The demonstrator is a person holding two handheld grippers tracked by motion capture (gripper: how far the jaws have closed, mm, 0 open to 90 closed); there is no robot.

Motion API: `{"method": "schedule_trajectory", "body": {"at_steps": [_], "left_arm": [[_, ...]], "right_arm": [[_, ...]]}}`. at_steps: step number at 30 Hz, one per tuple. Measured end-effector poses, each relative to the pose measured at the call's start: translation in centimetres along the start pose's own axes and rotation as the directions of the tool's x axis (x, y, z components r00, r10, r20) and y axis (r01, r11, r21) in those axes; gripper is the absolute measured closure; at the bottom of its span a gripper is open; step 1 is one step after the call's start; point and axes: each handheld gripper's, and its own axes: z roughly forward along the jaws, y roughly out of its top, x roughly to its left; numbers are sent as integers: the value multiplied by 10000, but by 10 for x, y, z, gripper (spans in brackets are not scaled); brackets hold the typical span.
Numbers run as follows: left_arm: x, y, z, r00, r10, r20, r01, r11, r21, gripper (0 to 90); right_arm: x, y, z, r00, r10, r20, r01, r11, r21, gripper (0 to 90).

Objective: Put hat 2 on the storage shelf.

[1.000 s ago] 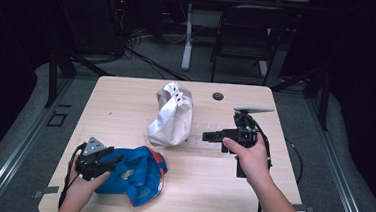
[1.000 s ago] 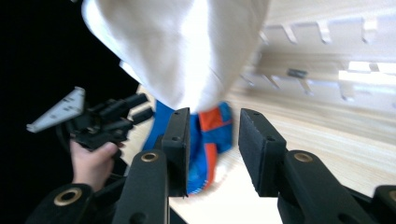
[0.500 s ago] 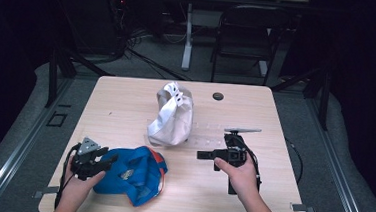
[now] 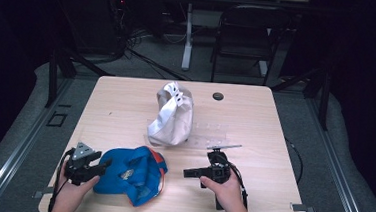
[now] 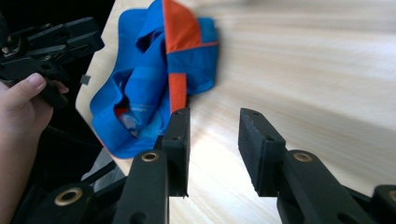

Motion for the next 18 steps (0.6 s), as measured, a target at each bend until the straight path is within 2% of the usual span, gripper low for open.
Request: {"method": "schedule_trajectory", "body": {"at_steps": [1,2,10,16,18], "left_arm": [[0,-1,-1,10000,-27,-25,27,10000,17,499],[0,-3,-2,10000,-31,-73,31,10000,70,499],[2,-17,-13,9990,-58,-446,64,9999,143,499],[2,-23,-19,9979,-127,-635,138,9998,167,499],[2,-25,-20,9976,-139,-682,149,9998,145,499]], "right_arm": [[0,-2,5,9995,48,-324,-50,10000,-70,647],[1,-2,7,9998,-64,-199,67,9999,145,647],[5,-5,38,9963,-86,-858,132,9985,526,642],[5,-7,60,9943,-86,-1066,193,9948,997,627],[7,-7,66,9938,-161,-1099,269,9948,979,625]]}}
